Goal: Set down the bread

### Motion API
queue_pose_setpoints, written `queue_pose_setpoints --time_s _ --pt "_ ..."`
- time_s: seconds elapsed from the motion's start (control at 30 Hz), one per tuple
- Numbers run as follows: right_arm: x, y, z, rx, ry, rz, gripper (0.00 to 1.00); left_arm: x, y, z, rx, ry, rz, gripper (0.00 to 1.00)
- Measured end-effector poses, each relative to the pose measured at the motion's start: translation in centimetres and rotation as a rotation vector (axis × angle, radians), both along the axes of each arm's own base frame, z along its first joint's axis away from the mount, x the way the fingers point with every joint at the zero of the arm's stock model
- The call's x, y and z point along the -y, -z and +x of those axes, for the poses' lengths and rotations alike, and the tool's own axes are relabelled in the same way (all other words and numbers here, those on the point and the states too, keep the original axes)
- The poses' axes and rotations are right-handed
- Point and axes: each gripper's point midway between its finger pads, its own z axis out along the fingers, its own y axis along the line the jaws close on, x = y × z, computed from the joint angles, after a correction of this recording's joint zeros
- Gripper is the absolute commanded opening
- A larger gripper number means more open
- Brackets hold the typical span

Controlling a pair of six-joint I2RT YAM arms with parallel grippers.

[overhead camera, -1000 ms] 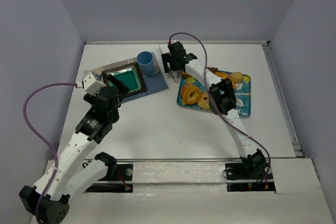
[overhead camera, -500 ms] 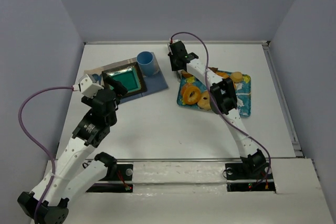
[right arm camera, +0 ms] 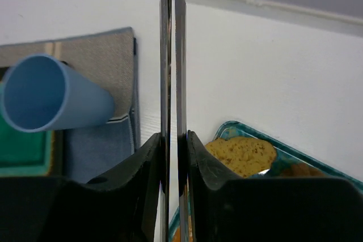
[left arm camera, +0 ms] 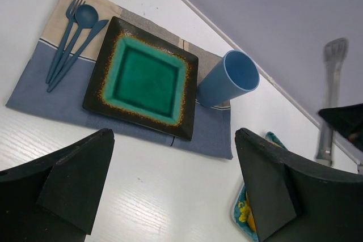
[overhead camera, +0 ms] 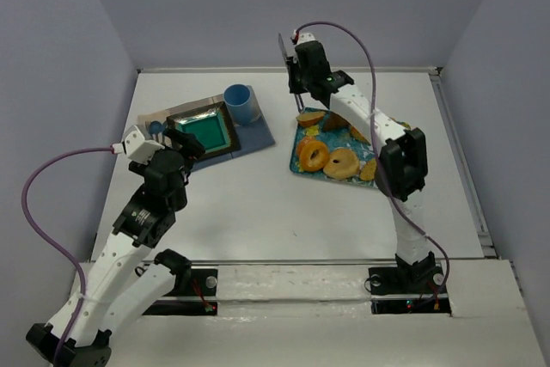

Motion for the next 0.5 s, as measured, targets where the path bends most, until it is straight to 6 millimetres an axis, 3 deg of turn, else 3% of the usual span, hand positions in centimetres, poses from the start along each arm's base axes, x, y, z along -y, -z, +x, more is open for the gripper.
queue_pose_setpoints --time_s 0.07,0.17,0.27,0.37,0.5 --pt "0.8 -5.2 -1.5 0.083 0.001 0.054 0.2 0.0 -0.1 -0.1 0.004 0.0 -0.003 0.99" --pt "2.4 -10.5 -4.5 0.177 0.008 0.132 0.21 0.0 -0.2 -0.2 0.011 0.003 -0.009 0.99" --pt "4.5 -12.4 -8.3 0.208 0.023 0.192 0.24 -0.1 -0.1 -0.4 0.014 0.005 -0.012 0.99" --pt "6.1 -10.5 -11.8 0.173 0.036 0.232 0.27 -0.1 -0.1 -0.5 0.017 0.009 -0.015 0.99" --pt "8.9 -3.8 -18.6 -0.001 0.046 0.219 0.33 -0.1 0.0 -0.8 0.027 0.017 -0.025 0.99"
